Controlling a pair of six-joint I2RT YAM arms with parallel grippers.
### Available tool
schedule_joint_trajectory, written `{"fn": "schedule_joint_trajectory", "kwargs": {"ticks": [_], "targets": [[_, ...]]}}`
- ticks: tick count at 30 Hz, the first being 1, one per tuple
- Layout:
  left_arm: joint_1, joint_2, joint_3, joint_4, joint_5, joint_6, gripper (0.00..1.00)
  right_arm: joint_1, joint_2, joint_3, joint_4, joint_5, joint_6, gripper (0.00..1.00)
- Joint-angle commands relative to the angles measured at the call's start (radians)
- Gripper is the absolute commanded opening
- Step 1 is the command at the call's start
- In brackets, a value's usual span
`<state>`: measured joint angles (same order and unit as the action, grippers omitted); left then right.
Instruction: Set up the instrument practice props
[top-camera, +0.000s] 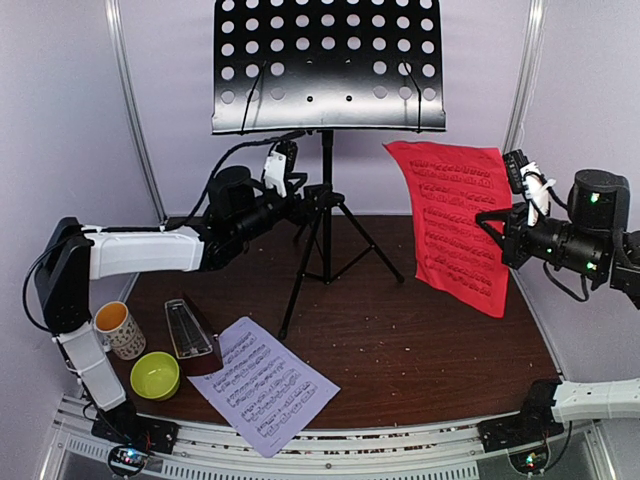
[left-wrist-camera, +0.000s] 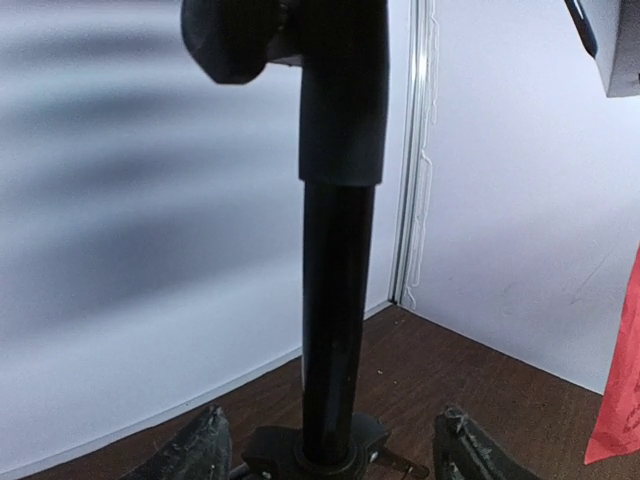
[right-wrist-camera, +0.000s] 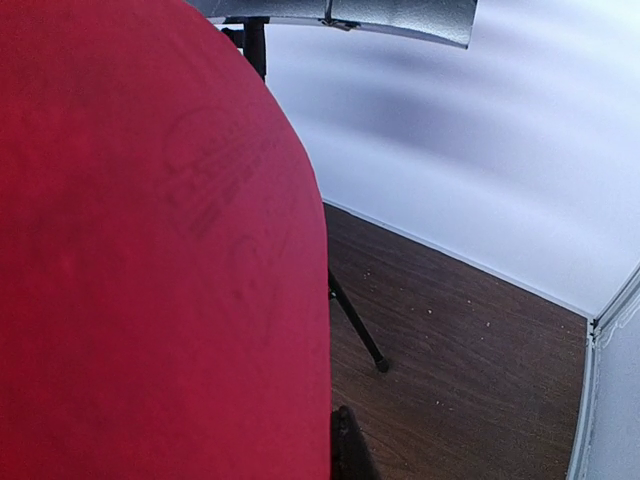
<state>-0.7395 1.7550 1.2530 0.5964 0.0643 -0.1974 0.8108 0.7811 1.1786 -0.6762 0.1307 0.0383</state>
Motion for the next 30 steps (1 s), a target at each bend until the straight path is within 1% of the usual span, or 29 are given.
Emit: {"fn": "schedule_joint_trajectory", "kwargs": {"ticks": [1, 5, 13, 18, 21, 25, 28, 30], "targets": [[0.002, 0.056, 0.096, 0.104, 0.019, 0.028, 0.7, -0.007, -0.011, -0.008, 0.021, -0.01, 0.021, 0.0], [0.002, 0.104, 0.161, 0.075, 0.018, 0.017, 0.68, -0.008, -0.019, -0.014, 0.021, -0.01, 0.023, 0.0], [0.002, 0.169, 0.251, 0.017, 0.037, -0.005, 0.55, -0.01, -0.022, -0.024, 0.028, -0.017, 0.025, 0.0], [0.002, 0.181, 0.272, 0.005, 0.09, -0.032, 0.35, -0.01, -0.025, -0.015, 0.037, -0.028, 0.024, 0.0], [0.002, 0.182, 0.259, 0.046, 0.16, -0.064, 0.23, -0.009, -0.02, -0.004, 0.04, -0.041, 0.025, 0.0], [0.0, 0.191, 0.27, 0.067, 0.245, -0.112, 0.1, -0.01, -0.018, 0.005, 0.044, -0.06, 0.026, 0.0], [-0.004, 0.193, 0.278, 0.075, 0.267, -0.135, 0.04, -0.01, -0.016, 0.01, 0.048, -0.071, 0.027, 0.0], [-0.007, 0.194, 0.279, 0.085, 0.275, -0.146, 0.02, -0.01, -0.018, 0.011, 0.053, -0.081, 0.025, 0.0]]}}
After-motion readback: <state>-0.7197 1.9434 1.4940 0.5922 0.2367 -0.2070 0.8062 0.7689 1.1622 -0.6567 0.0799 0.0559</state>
